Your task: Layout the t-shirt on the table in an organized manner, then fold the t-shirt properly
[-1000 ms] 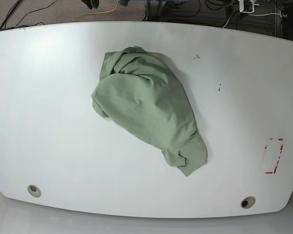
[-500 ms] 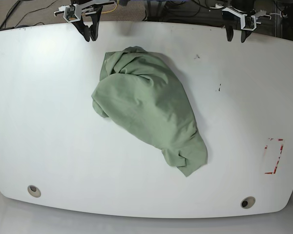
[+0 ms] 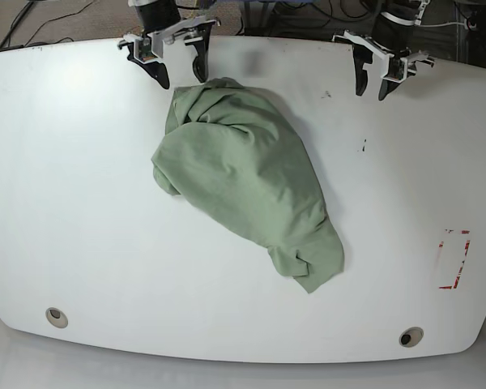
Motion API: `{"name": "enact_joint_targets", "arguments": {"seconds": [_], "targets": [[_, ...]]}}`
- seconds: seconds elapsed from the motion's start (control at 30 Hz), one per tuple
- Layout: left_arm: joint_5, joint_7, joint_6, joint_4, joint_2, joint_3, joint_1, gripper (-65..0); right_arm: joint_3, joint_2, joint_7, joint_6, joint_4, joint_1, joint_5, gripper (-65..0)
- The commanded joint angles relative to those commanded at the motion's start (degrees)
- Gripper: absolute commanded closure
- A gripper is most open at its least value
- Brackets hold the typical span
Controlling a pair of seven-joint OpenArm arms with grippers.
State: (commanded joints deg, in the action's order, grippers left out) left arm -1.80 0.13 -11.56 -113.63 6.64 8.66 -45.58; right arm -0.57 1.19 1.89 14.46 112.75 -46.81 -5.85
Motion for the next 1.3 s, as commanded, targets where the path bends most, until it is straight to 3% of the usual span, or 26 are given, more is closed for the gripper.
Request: {"name": "enact_joint_targets", "arguments": {"seconds": [0.03, 0.2, 0.3, 0.47, 1.07, 1.2, 1.3], "targets": [[-0.09, 0.0, 0.0, 0.0, 0.44, 0.0, 0.53, -29.3, 0.18, 0.0, -0.79, 0.0, 0.0, 0.79, 0.0, -40.9], [-0.09, 0.0, 0.0, -0.18, 1.05, 0.88, 3.08, -53.1, 0.0, -1.58, -6.15, -0.18, 0.0, 5.27, 0.09, -40.9], [-0.09, 0.0, 0.0, -0.18, 0.88, 2.73, 4.57, -58.2, -1.41, -2.37, -8.26, -0.18, 0.0, 7.38, 0.09, -40.9], [-0.09, 0.0, 0.0, -0.18, 0.79, 4.75, 6.95, -57.8, -2.55, -2.46, -12.84, -0.18, -1.05, 10.02, 0.09, -40.6], [-0.09, 0.18, 0.0, 0.26, 0.7, 7.91, 12.92, -58.3, -4.57, -2.46, -12.84, -0.18, -11.87, 16.09, 0.09, -39.8], [-0.09, 1.49, 0.0, 0.26, 0.62, 7.74, 14.33, -58.3, -4.48, -2.46, -12.84, 0.35, -11.87, 15.82, 0.09, -31.9], [-0.09, 6.86, 0.0, 0.26, 0.62, 7.74, 18.02, -58.3, -4.31, -2.46, -13.01, 0.44, -11.87, 15.74, 0.09, -20.3]]}}
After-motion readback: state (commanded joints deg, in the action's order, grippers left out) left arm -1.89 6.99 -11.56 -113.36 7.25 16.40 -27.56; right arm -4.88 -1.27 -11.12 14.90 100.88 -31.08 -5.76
